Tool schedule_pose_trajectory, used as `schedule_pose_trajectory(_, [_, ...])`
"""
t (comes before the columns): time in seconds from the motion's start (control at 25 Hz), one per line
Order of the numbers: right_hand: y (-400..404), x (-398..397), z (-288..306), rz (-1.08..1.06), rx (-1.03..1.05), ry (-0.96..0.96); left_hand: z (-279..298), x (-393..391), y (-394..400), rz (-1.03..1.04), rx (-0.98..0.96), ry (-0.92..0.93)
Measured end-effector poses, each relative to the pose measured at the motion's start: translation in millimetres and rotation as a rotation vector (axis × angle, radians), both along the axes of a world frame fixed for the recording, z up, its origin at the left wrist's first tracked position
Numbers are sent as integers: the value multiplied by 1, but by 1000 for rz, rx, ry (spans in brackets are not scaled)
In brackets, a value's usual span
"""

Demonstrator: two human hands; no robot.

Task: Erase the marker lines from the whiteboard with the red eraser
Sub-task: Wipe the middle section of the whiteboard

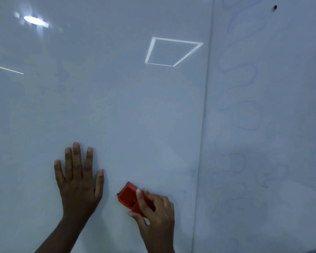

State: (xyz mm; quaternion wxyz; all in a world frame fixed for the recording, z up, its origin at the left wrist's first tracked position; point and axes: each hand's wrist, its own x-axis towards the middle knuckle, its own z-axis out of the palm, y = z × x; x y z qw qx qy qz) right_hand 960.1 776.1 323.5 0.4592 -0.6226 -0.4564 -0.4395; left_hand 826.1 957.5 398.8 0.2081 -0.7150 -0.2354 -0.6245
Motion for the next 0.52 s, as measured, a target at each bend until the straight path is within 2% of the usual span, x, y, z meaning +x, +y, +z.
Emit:
schedule_pose_trajectory(0.16, [-9, 7, 9, -4, -32, 8, -10, -5, 4, 6, 35, 31])
schedule_pose_trajectory(0.36, [-50, 60, 42, -78, 302, 531, -23, -7, 5, -23, 26, 35])
schedule_pose_trajectory(0.52, [-61, 58, 17, -6, 453, 733, -29, -4, 3, -31, 5, 18])
